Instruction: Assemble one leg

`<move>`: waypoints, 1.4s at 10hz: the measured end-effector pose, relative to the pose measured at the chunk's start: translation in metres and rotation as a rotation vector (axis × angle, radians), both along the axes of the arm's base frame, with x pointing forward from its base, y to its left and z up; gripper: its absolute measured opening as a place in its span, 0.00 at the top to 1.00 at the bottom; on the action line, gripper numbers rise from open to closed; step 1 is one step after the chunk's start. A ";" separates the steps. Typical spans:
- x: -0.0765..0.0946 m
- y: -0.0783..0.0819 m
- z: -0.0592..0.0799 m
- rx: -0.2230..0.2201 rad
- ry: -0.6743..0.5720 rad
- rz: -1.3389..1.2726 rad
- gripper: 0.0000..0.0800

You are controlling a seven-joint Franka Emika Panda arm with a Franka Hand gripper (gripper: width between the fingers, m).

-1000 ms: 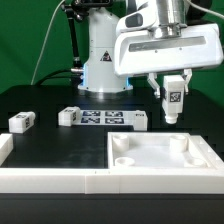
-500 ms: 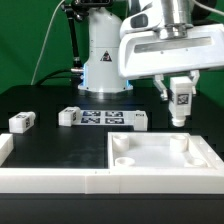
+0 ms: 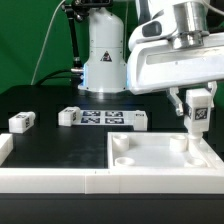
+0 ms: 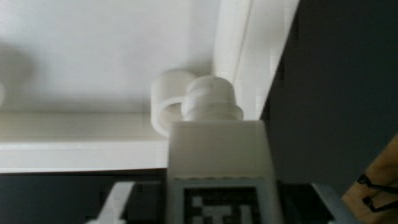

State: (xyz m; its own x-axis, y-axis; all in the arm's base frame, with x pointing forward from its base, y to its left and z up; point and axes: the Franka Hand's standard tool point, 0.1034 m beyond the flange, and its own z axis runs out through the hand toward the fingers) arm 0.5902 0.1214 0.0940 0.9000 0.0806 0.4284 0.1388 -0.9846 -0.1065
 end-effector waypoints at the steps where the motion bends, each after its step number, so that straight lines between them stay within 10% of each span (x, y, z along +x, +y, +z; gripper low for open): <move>1: 0.000 0.004 0.004 0.003 0.020 0.007 0.64; 14: 0.029 -0.010 -0.017 -0.027 -0.045 0.047 0.64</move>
Offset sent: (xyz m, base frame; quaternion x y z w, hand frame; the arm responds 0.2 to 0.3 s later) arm 0.0000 0.0000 0.0000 0.0000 0.0000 0.0000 1.0000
